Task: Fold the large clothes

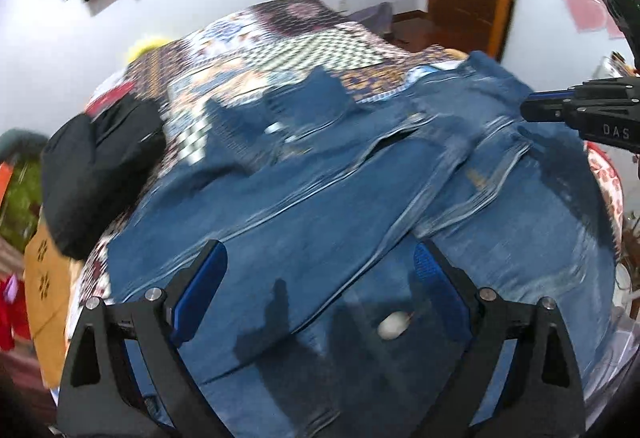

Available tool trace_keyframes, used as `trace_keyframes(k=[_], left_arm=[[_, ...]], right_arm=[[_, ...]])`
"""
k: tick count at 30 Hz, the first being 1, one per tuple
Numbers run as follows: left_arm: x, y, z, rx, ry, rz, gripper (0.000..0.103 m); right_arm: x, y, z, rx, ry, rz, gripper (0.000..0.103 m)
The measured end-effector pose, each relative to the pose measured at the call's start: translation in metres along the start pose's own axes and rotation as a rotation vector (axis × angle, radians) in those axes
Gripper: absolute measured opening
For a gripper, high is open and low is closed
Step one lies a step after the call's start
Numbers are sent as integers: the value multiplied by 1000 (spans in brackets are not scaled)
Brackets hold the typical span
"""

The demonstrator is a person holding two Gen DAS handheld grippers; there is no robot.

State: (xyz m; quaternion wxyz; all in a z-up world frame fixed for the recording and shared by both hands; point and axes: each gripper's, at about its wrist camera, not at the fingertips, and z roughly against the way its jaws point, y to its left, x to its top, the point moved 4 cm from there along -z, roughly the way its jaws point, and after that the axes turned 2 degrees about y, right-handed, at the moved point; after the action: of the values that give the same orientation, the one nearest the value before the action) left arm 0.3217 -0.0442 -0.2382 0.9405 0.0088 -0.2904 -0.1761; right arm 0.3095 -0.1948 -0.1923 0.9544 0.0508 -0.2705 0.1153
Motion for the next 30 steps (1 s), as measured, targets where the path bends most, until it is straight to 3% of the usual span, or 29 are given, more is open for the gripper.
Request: trace_keyframes(k=[3, 5, 6, 13, 19, 22, 24, 26, 30], left_arm=[[15, -22, -11, -55, 6, -16, 95], [22, -32, -19, -85, 18, -18, 95], [26, -37, -25, -101, 30, -18, 95], [43, -61, -57, -175, 87, -1, 95], [57, -69, -90, -281, 152, 124, 91], [61, -74, -96, -316, 140, 134, 77], [63, -78, -94, -370, 126, 129, 52], [65, -81, -87, -361, 98, 109, 36], [66, -84, -80, -333, 77, 75, 30]], right_arm=[[-6, -17, 9, -46, -24, -31, 33], [-10, -31, 17, -80, -50, -63, 55], [-13, -39, 22, -92, -68, -84, 58], [-38, -89, 36, -87, -61, -243, 59], [-70, -130, 31, -45, -21, -428, 59], [-84, -145, 25, 12, -3, -527, 59], [-89, -150, 20, 45, 9, -573, 59], [-93, -154, 15, 45, 14, -606, 59], [-93, -157, 4, 90, 25, -635, 59]])
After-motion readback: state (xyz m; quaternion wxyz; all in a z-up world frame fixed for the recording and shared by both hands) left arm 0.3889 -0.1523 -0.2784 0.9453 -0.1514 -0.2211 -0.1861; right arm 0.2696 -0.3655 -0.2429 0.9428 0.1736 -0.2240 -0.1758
